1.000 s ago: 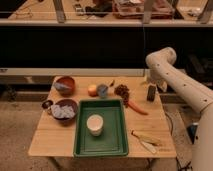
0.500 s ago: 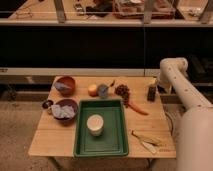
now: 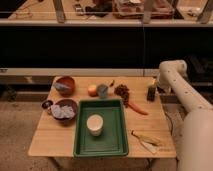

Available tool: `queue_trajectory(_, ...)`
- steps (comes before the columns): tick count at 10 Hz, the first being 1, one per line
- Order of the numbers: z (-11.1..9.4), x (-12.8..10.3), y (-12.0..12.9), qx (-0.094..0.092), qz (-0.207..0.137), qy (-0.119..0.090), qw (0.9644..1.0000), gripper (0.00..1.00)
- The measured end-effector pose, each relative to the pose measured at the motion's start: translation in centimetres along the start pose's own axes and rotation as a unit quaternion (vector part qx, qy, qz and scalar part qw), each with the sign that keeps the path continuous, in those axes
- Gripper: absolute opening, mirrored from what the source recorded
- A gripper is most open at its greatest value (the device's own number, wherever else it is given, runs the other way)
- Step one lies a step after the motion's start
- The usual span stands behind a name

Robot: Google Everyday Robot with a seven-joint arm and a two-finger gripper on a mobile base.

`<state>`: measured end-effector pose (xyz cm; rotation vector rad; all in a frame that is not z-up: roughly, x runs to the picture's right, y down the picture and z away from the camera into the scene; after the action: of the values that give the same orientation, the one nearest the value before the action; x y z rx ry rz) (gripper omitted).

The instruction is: Place eraser in metal cup

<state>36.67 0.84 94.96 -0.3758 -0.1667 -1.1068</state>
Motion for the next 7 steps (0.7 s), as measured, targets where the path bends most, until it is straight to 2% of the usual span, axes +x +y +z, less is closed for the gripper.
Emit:
queue_trajectory(3,3.1,-1.1,-1.6,0.003,-0.013,0.019,0.9997,0.8)
queue_trajectory(7,5.9,-1.0,-1.3,-0.007,-0.013,0.029,0.9995,0.78)
